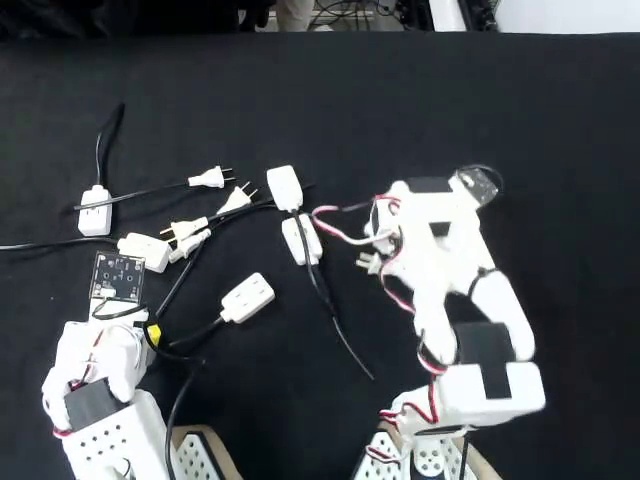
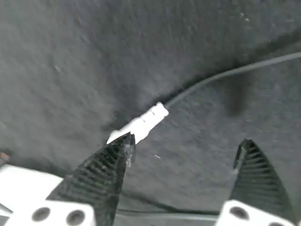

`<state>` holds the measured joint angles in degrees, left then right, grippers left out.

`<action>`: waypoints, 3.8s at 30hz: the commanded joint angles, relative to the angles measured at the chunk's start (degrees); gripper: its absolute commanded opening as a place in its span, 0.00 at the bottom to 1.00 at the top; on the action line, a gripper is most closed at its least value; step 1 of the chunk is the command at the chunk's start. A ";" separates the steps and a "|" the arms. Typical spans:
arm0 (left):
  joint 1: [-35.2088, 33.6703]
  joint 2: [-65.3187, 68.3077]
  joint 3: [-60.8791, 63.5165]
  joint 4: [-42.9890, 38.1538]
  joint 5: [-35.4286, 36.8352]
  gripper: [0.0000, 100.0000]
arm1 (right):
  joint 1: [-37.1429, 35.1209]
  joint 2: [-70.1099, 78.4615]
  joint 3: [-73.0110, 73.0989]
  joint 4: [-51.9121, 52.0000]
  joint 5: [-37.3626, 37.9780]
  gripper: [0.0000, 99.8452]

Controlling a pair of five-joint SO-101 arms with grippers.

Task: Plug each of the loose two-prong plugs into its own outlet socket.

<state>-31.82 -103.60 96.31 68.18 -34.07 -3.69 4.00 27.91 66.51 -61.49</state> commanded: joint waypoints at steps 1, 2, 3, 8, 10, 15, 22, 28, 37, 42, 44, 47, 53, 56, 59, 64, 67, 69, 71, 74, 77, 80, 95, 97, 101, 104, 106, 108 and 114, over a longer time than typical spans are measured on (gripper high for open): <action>0.57 -0.53 1.10 -0.62 -0.26 0.29 | -0.79 1.36 -5.05 0.18 -1.93 0.34; 0.57 -0.53 1.10 -0.70 -0.26 0.29 | -0.79 1.36 -5.41 0.18 -2.02 0.34; 0.57 -0.53 1.10 -0.70 -0.26 0.29 | -0.79 1.27 -5.76 0.18 -2.02 0.34; 0.57 -0.53 1.10 -0.70 -0.26 0.29 | -0.44 1.19 -6.90 -0.18 -6.33 0.34; 0.57 -0.53 1.10 -0.79 -0.26 0.29 | 0.00 1.27 -7.08 -1.14 -9.05 0.34; 0.57 -0.53 1.10 -0.79 -0.26 0.29 | 0.97 3.30 -5.41 -6.68 -13.10 0.34; 0.57 -0.53 1.10 -0.70 -0.26 0.29 | 0.70 9.01 -4.79 -10.73 -16.70 0.34; 0.48 -0.53 1.10 -0.70 -0.26 0.29 | 1.05 9.89 -5.23 -11.96 -16.18 0.29; 0.48 -0.53 1.10 -0.70 -0.26 0.29 | 3.16 9.89 -5.85 -11.52 -13.54 0.04; 0.48 -0.53 1.10 -0.70 -0.26 0.29 | 3.25 9.89 -10.07 -2.81 2.20 0.01; 0.48 -0.53 1.10 -0.70 -0.26 0.29 | 2.90 9.89 -13.58 3.96 5.98 0.01; 0.48 -0.53 1.10 -0.70 -0.26 0.29 | 2.29 9.98 -18.68 13.80 10.29 0.01; 0.48 -0.53 1.10 -0.62 -0.26 0.29 | -0.26 10.42 -27.56 24.09 25.32 0.01; 0.48 -0.53 1.10 -0.62 -0.26 0.29 | -1.85 10.42 -30.64 21.98 39.03 0.01; 0.48 -0.53 1.10 -0.62 -0.26 0.29 | -4.13 11.03 -31.52 18.81 57.93 0.01; 0.48 -0.53 1.10 -0.62 -0.26 0.29 | -4.57 13.67 -31.96 11.25 84.75 0.01; 0.48 -0.53 1.10 -0.62 -0.26 0.29 | -4.57 16.04 -31.52 8.79 89.32 0.01; 0.48 -0.53 1.10 -0.62 -0.26 0.29 | -4.57 17.80 -31.52 8.53 92.22 0.01; 0.48 -0.53 1.10 -0.62 -0.26 0.29 | -4.48 19.21 -31.60 8.53 95.38 0.03; 0.48 -0.53 1.10 -0.62 -0.26 0.29 | -3.87 20.00 -31.60 8.79 96.44 0.16; 0.57 -0.53 1.10 -0.70 -0.26 0.29 | -2.73 19.82 -32.66 12.13 96.70 0.31; 0.57 -0.53 1.10 -0.70 -0.26 0.29 | -2.20 19.82 -36.79 20.04 96.97 0.33; 0.57 -0.53 1.10 -0.70 -0.26 0.29 | -4.40 25.98 -33.10 16.70 93.19 0.33; 0.57 -0.53 1.10 -0.70 -0.26 0.29 | -5.63 27.38 -33.27 16.70 92.22 0.33; 0.57 -0.53 1.10 -0.70 -0.26 0.29 | -7.47 29.23 -33.36 16.44 90.73 0.27; 0.57 -0.53 1.10 -0.70 -0.26 0.29 | -7.21 29.49 -33.36 16.79 90.73 0.14; 0.57 -0.53 1.10 -0.70 -0.26 0.29 | -7.12 29.58 -33.36 16.88 90.73 0.06; 0.57 -0.53 1.10 -0.70 -0.26 0.29 | -7.12 29.32 -33.36 16.88 90.73 0.03; 0.57 -0.53 1.10 -0.70 -0.26 0.29 | -6.95 29.14 -38.37 22.95 87.91 0.04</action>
<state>-31.82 -103.60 96.31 68.18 -34.07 -9.67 33.45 -6.90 85.58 28.26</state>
